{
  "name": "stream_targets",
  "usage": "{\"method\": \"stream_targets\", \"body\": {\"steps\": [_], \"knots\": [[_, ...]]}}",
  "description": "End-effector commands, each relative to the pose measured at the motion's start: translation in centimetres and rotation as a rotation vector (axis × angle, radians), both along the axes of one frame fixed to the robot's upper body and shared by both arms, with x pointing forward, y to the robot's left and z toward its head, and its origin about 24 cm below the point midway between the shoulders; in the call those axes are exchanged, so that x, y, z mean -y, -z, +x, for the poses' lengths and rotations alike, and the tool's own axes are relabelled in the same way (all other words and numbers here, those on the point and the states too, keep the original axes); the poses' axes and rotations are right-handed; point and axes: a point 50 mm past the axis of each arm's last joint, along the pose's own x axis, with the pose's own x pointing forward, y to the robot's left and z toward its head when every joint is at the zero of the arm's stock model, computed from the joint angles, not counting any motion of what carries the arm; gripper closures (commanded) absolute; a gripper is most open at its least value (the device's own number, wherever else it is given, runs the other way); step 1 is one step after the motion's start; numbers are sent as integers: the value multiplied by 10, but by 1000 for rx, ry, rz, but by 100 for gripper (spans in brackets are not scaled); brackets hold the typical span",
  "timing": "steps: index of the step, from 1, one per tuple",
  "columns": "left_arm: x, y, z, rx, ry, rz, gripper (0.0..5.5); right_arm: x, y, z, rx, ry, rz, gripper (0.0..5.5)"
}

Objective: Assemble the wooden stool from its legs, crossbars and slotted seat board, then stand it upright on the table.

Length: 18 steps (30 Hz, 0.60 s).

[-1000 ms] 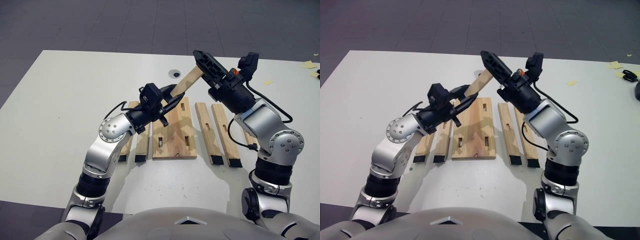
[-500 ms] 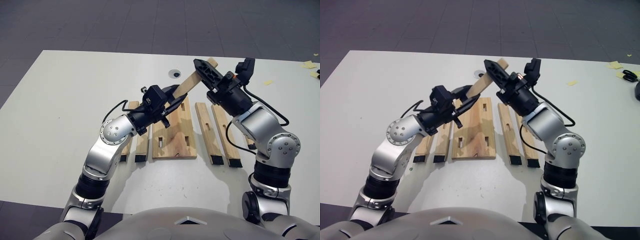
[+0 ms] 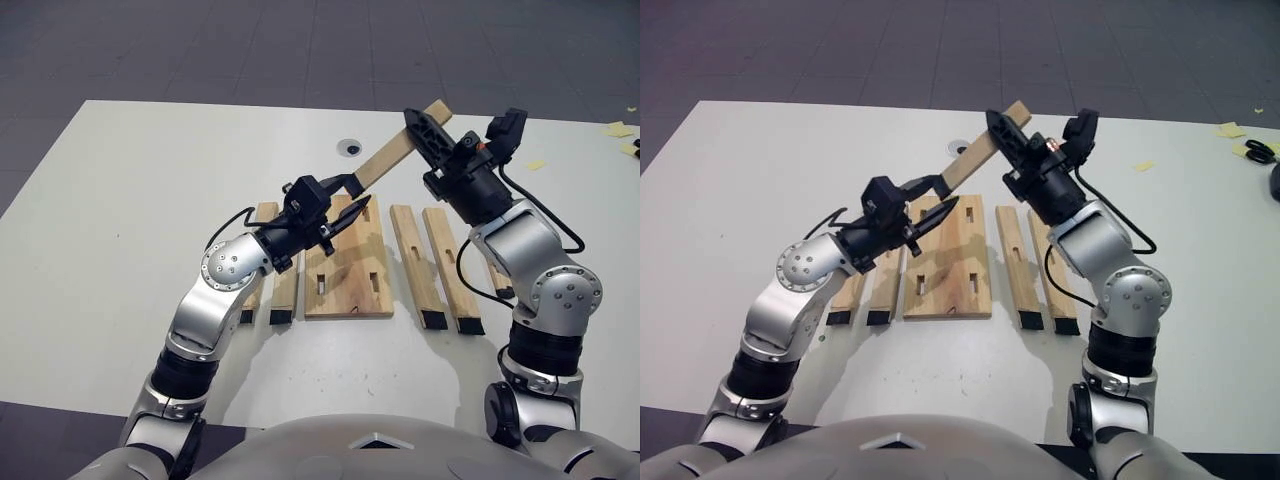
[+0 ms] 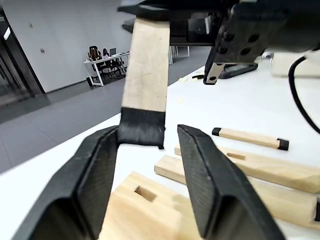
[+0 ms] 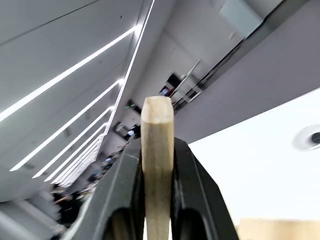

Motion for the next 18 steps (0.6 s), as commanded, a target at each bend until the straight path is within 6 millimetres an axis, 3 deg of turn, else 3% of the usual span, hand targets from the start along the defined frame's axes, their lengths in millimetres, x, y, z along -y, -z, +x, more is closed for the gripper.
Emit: {"method": "stream_targets", "body": {"steps": [1, 3, 6, 15, 18], "knots": [[-32, -36, 6, -79, -68, -427, 261, 39, 29, -6, -31, 237, -203, 507], [-52, -45, 13, -87, -145, -543, 232, 50, 42, -16, -48, 275, -272, 507], [-69, -40, 20, -130, -285, -562, 177, 60, 62, -27, -104, 313, -317, 507], [-60, -27, 20, -192, -303, -484, 25, 53, 84, -36, -158, 297, -345, 507], [-60, -25, 21, -199, -306, -469, 10, 54, 87, -40, -174, 295, -326, 507]]}}
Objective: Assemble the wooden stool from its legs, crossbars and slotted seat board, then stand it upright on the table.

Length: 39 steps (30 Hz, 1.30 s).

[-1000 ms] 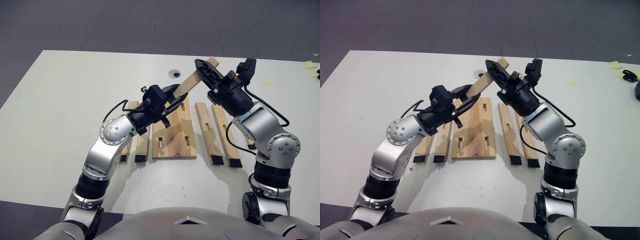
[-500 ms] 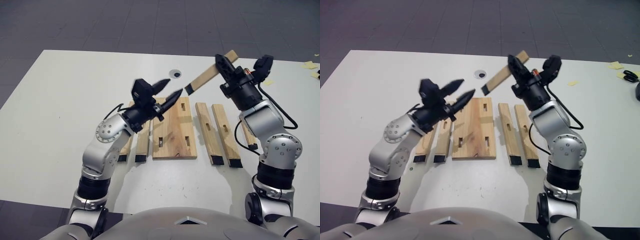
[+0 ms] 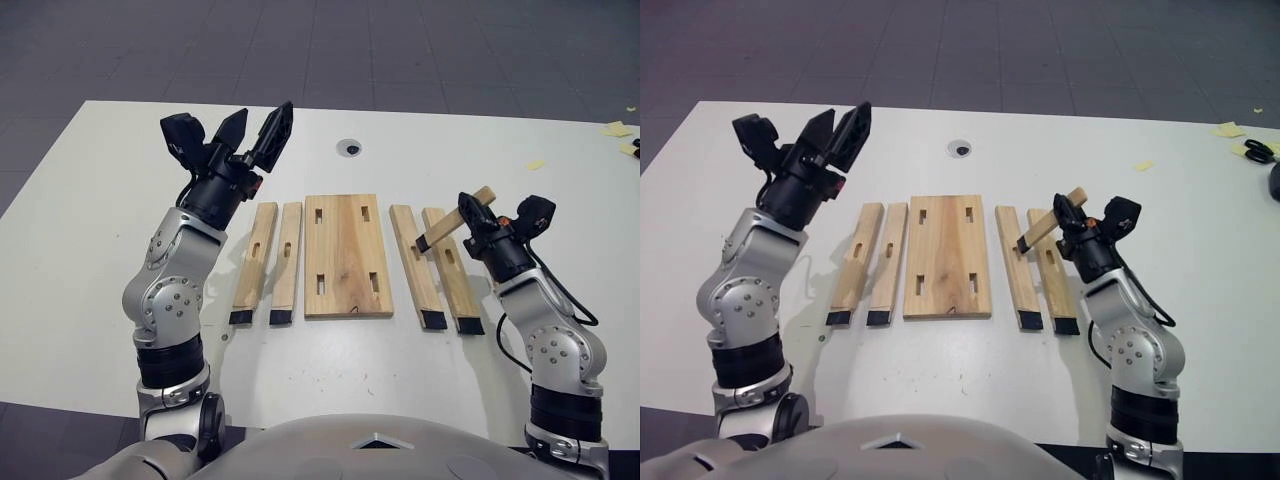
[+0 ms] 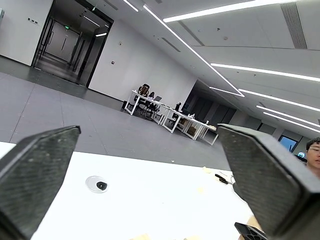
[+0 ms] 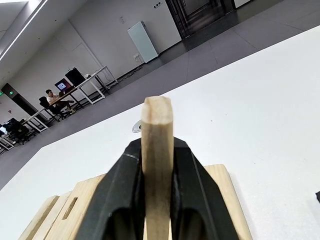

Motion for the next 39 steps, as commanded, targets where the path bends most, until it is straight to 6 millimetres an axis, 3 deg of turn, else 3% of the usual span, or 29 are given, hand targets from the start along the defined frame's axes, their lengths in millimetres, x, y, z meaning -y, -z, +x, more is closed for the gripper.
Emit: {"method": "stream_targets", "body": {"steps": [1, 9, 14, 19, 27, 38, 39], "knots": [[-1, 5, 1, -32, -5, 35, 10, 1, 4, -6, -24, -1, 16, 507], [-1, 9, 2, -43, -4, 50, 10, 2, 11, -13, -42, -26, -76, 507], [4, 11, 2, -45, 8, 59, 10, -9, 11, -8, 32, -49, -193, 507], [13, 14, 0, -46, 43, 81, 10, -14, 32, -8, 18, -60, -286, 507], [16, 18, -3, -48, 48, 123, 10, 4, 86, -39, -168, -118, -516, 507], [15, 18, -1, -47, 42, 142, 10, 3, 64, -18, -44, -76, -437, 507], [15, 18, -1, -48, 44, 138, 10, 3, 58, -15, -14, -67, -420, 469]]}}
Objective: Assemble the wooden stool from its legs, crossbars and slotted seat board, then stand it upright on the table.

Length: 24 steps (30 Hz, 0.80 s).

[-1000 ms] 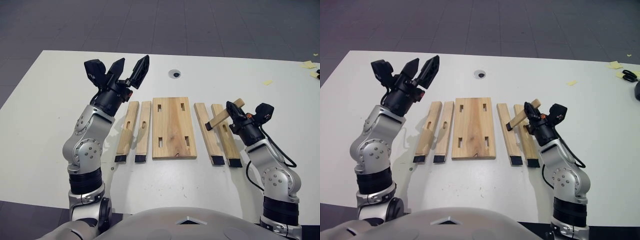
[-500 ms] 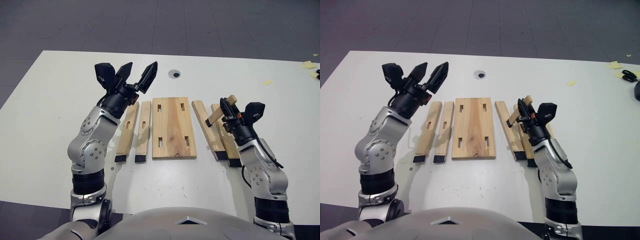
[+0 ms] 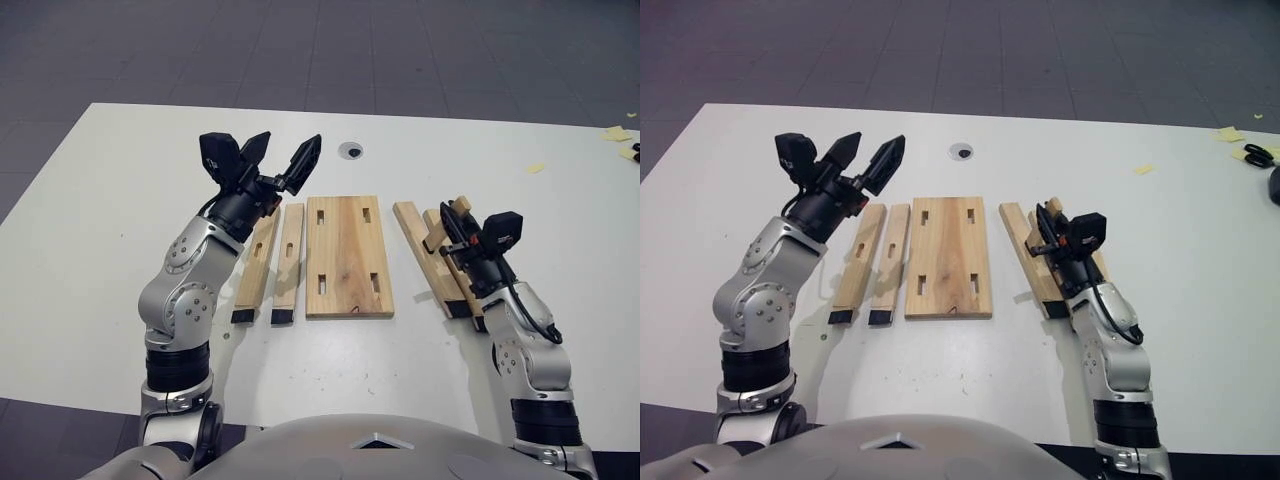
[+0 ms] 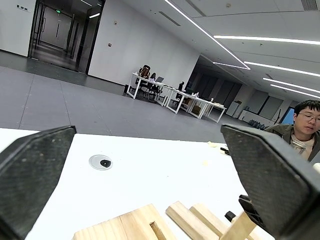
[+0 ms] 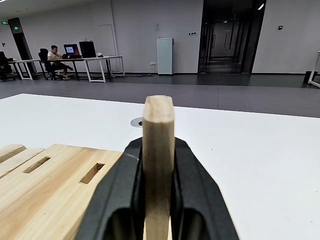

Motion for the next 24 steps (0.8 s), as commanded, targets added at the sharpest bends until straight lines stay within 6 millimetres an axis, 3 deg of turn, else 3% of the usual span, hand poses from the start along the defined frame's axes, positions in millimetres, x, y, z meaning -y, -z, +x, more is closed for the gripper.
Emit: {"method": "stream_targets", "body": {"steps": [1, 8, 17, 24], "knots": [[0, 2, 1, -5, -1, 17, 10, 10, 25, -5, -152, 50, 41, 459], [1, 6, 1, -16, 16, 32, 10, 10, -24, 29, 43, 34, 65, 356], [3, 8, 2, -15, 25, 26, 10, -1, -86, 51, 211, -17, 126, 223], [6, 10, 1, -17, 30, 25, 10, -8, -107, 62, 236, -48, 144, 117]]}}
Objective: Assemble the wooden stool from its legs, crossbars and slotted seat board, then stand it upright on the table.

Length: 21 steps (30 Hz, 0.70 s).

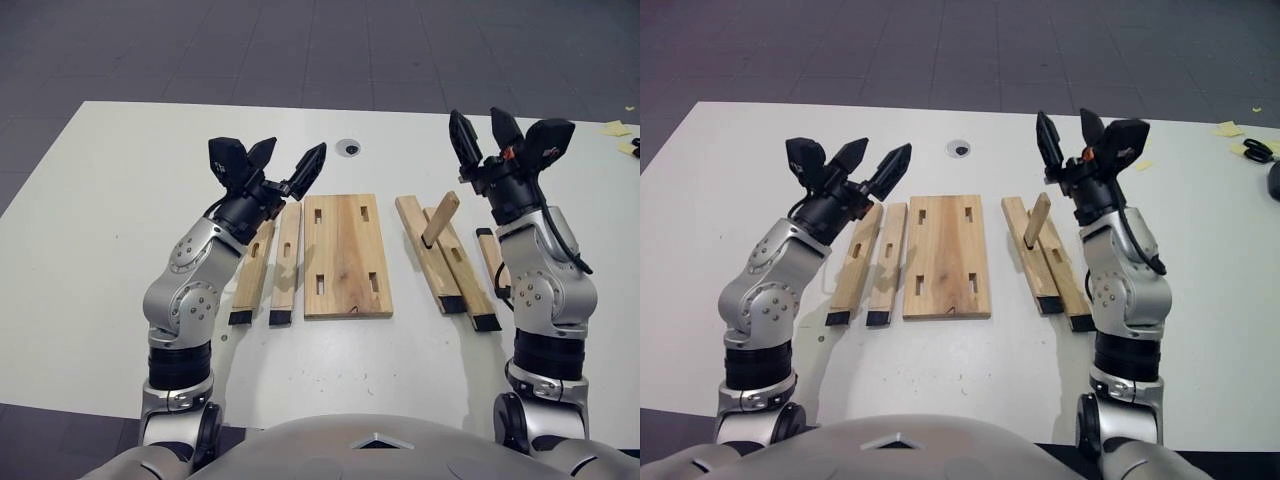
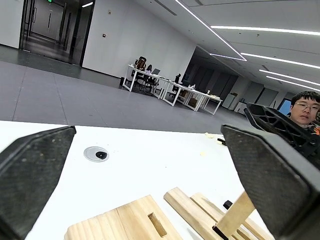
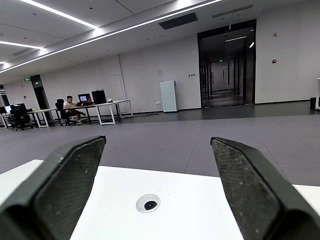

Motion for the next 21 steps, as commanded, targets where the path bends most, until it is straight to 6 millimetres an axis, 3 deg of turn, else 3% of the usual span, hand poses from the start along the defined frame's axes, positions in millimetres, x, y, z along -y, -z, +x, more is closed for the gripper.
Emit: {"method": "stream_targets", "body": {"steps": [1, 6, 13, 16, 21], "knots": [[2, 3, 0, -6, -1, 7, 10, -1, -9, 4, 0, -12, 0, 102], [3, 4, 0, -8, -2, 5, 10, -7, 12, 3, -105, -51, -52, 20], [3, 2, 1, -2, 3, 7, 10, -4, 26, 4, -187, -38, -96, 14], [3, 2, 1, -4, 2, 7, 10, -6, 14, 6, -142, -52, -77, 14], [2, 1, 1, 1, -1, 9, 10, -11, -27, 10, -8, -83, -15, 14]]}}
